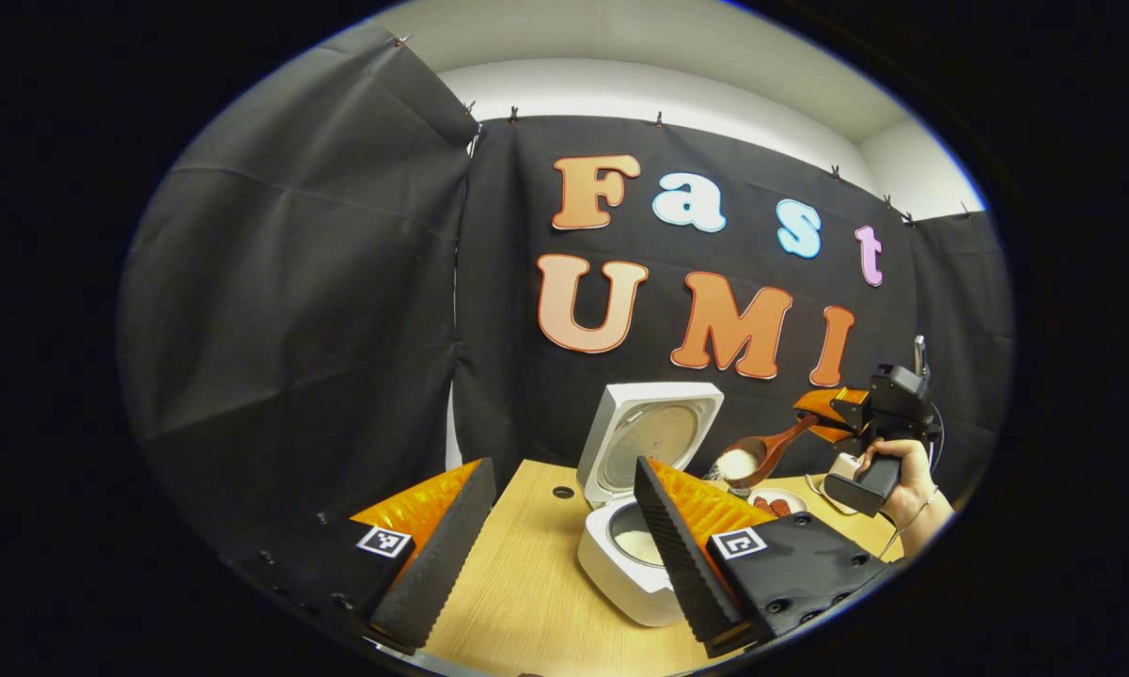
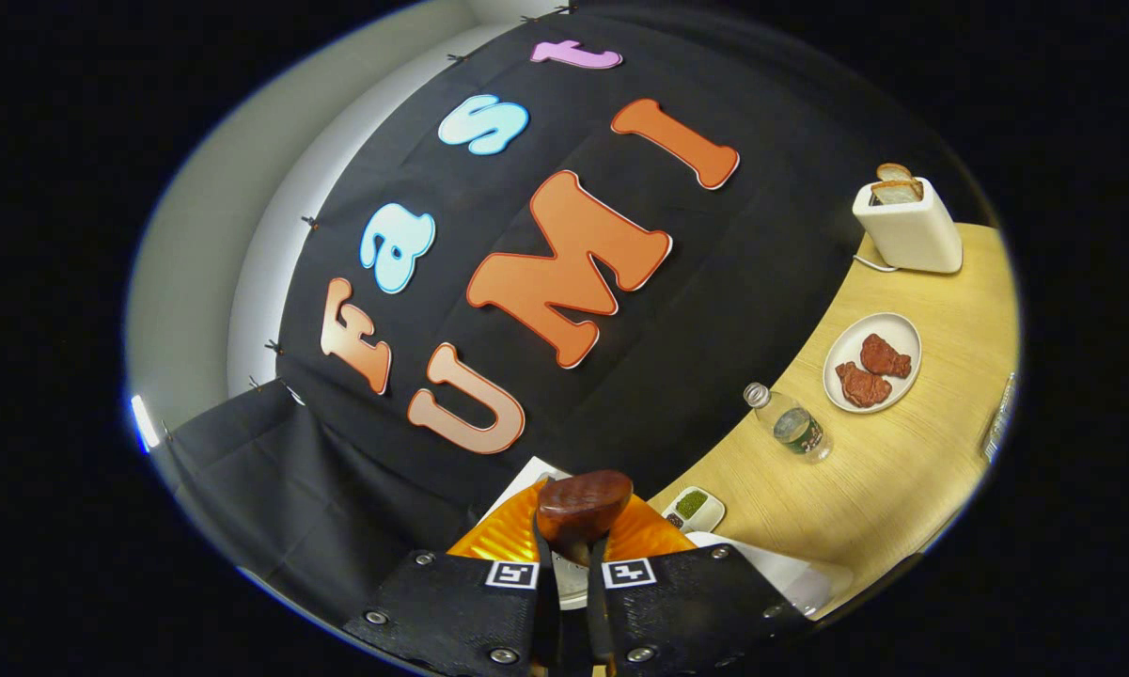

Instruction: Close the left gripper, press the button to open the rice cooker; take a wooden spoon from the chopstick holder with the right hand, scoop a spoonful of rice and pour it into the rice cooker, then put the wooden spoon back into the chopstick holder.

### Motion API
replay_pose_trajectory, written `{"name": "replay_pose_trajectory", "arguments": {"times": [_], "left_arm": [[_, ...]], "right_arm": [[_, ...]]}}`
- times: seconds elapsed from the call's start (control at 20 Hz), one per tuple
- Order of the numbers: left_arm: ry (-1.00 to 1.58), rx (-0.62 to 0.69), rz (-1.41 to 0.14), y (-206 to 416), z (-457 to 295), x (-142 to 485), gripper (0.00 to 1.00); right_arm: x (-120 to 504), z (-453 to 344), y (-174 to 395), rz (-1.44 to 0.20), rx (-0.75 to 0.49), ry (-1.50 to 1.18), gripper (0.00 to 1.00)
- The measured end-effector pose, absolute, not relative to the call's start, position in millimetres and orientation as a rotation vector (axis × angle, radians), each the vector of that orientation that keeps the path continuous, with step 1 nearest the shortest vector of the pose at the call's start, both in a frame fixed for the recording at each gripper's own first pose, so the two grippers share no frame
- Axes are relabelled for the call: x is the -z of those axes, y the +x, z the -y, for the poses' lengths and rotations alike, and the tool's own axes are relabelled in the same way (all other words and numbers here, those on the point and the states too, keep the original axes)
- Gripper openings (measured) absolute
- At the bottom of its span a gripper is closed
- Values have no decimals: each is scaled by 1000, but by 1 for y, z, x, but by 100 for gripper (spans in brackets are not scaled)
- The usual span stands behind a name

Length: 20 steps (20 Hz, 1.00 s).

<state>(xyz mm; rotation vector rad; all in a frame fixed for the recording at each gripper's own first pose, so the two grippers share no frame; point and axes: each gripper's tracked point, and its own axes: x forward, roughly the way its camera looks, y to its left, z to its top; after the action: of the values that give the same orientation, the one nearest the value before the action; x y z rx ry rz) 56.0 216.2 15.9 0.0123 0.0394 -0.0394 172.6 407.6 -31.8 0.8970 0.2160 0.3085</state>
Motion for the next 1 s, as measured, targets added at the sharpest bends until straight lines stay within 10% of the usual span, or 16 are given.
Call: {"name": "replay_pose_trajectory", "arguments": {"times": [1.0], "left_arm": [[14, 53, -36, 62, -215, -12, 100]], "right_arm": [[27, -425, 172, -163, -358, 694, 10]]}}
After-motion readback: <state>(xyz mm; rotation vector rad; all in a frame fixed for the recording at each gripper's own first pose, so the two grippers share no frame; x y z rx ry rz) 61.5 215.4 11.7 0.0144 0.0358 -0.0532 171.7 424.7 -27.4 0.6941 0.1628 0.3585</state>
